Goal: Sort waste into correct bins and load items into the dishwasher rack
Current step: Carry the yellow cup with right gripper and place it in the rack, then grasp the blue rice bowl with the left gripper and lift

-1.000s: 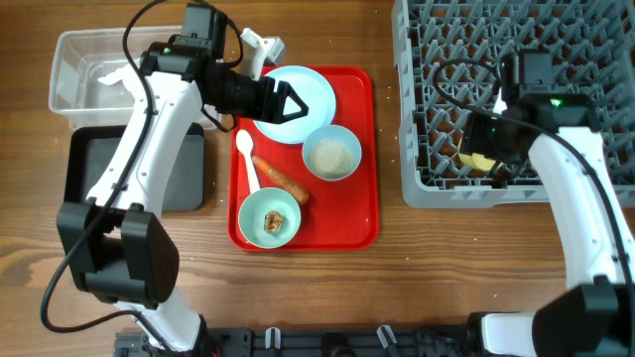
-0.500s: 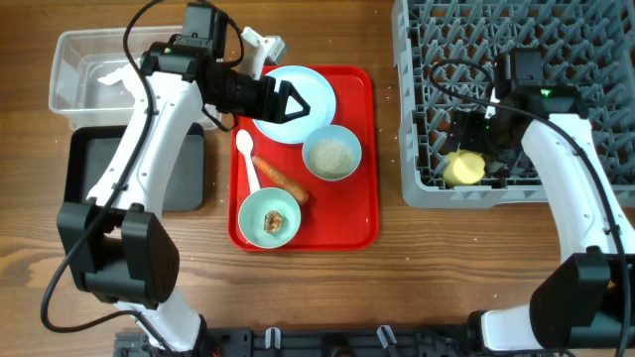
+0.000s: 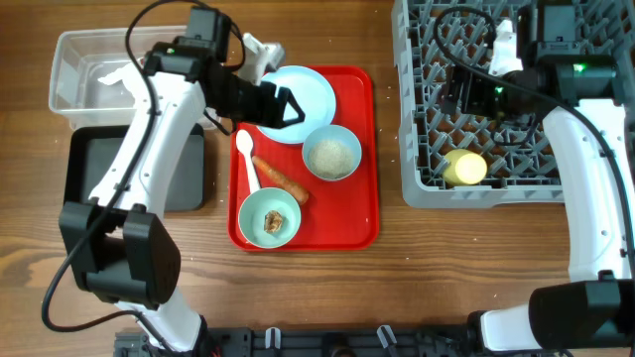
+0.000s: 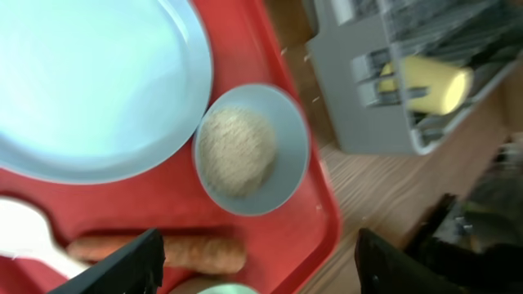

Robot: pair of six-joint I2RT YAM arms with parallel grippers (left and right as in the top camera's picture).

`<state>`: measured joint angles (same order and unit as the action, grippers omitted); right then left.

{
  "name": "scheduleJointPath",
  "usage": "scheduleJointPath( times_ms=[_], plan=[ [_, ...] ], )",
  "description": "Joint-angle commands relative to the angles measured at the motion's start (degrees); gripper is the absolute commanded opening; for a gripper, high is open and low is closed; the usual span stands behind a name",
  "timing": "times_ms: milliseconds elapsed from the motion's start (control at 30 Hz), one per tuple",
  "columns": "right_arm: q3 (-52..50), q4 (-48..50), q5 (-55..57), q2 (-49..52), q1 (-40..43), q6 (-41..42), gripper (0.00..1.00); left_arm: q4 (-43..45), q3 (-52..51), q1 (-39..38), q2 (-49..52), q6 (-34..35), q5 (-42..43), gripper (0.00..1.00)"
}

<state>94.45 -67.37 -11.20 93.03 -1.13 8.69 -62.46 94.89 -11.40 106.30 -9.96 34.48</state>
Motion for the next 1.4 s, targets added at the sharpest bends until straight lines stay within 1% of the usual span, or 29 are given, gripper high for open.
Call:
scheduleJointPath(
  times_ms=[0,67,133,233,433,533,667,800,900,967,1100,1200,1333,1367],
  plan=[
    [0.7,-0.3,-2.9,0.2,-1.4,-1.2,1.00,-2.1,-0.2,-5.8,-0.5,1.0,-15.2,0.70],
    [0.7,-0.2,-2.8,0.2,-1.7,-1.3,1.00,-1.8,-0.2,-8.6,-0.5,3.6,-20.1,0.70],
    [0.7,0.1,-2.6,0.2,-1.6,-1.2,1.00,-0.8,-0.2,-11.6,-0.3,4.7,-21.3,0.69],
    [0.7,0.3,-2.3,0.2,-1.5,-1.2,1.00,0.9,-0.2,-15.8,0.4,4.9,-21.8,0.69],
    [0.7,0.3,0.1,0.2,-0.5,-1.2,1.00,5.0,-0.2,-24.0,6.7,3.6,-29.6,0.69],
    [0.7,0.3,0.9,0.2,-0.4,-1.2,1.00,7.3,-0.2,-26.1,10.7,2.7,-32.0,0.69],
    [0.7,0.2,1.6,0.2,-0.2,-1.2,1.00,9.6,-0.2,-27.9,15.4,2.7,-32.3,0.68],
    [0.7,0.5,1.8,0.2,-0.2,-1.2,1.00,10.6,-0.2,-28.4,17.6,2.7,-32.2,0.65],
    [0.7,0.5,2.4,0.2,-0.2,-1.2,1.00,10.6,-0.2,-28.3,18.2,2.8,-32.2,0.57],
    [0.7,0.8,2.4,0.2,-0.2,-1.2,1.00,10.8,-0.2,-28.3,18.4,2.8,-32.2,0.48],
    [0.7,1.3,2.4,0.2,-0.2,-1.2,1.00,10.8,-0.2,-28.3,18.4,3.0,-32.3,0.26],
    [0.7,1.4,2.4,0.2,-0.2,-1.2,1.00,10.8,-0.2,-28.3,18.4,3.0,-32.2,0.22],
    [0.7,1.9,2.4,0.2,-0.2,-1.2,1.00,10.8,-0.2,-28.3,18.4,3.0,-32.2,0.04],
    [0.7,2.0,2.4,0.2,-0.2,-1.2,1.00,10.8,-0.2,-28.3,18.4,3.0,-32.2,0.04]
  ],
)
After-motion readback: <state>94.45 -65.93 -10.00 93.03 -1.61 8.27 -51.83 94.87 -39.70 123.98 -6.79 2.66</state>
